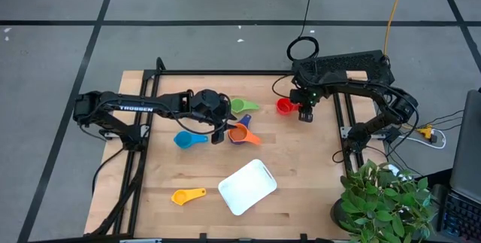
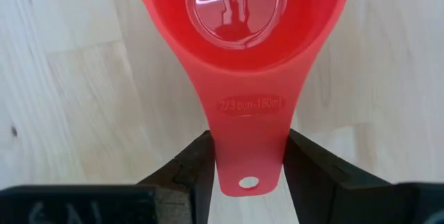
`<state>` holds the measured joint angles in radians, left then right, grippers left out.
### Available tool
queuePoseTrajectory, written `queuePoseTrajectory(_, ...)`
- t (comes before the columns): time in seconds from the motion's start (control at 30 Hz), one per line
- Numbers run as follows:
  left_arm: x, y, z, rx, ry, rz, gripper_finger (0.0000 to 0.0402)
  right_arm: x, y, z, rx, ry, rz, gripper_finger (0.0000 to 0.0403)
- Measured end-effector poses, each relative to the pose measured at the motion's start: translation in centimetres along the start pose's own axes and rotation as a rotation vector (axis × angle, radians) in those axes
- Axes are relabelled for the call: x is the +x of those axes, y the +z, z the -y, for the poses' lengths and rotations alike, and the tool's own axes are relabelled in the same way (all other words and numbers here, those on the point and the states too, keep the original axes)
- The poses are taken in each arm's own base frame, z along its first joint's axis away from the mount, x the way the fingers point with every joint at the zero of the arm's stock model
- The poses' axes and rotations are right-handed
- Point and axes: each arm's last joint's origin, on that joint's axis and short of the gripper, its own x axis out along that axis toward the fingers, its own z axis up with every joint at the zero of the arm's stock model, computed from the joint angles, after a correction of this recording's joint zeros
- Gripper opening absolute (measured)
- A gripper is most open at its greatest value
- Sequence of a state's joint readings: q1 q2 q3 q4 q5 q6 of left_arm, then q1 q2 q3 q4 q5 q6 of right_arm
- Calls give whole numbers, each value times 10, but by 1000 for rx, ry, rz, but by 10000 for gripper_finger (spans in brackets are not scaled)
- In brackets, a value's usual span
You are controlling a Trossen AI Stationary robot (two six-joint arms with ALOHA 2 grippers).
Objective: Nest measuring cups in basket
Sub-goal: Stack the red measuring cup on top of the orange measuring cup
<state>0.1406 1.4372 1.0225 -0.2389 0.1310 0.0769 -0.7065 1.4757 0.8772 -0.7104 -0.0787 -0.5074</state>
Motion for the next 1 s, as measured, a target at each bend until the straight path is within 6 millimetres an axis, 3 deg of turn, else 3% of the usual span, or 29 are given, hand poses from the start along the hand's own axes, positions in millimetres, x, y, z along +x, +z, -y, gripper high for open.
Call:
queuePoseTrajectory(0.27,-5,-4,-10,-32,51,-36,149,-21,5,-13,-1,-37,104,131)
queuePoseTrajectory(0.47,-10,-6,-20,-63,102,-50,149,-43,13,-35,-41,-34,255,131)
queuePoseTrajectory(0.8,-21,-10,-35,-147,175,-74,149,-49,43,-78,-153,20,454,130)
queuePoseTrajectory(1.0,-38,-8,-33,-170,211,-62,149,-64,69,-93,-216,38,523,130)
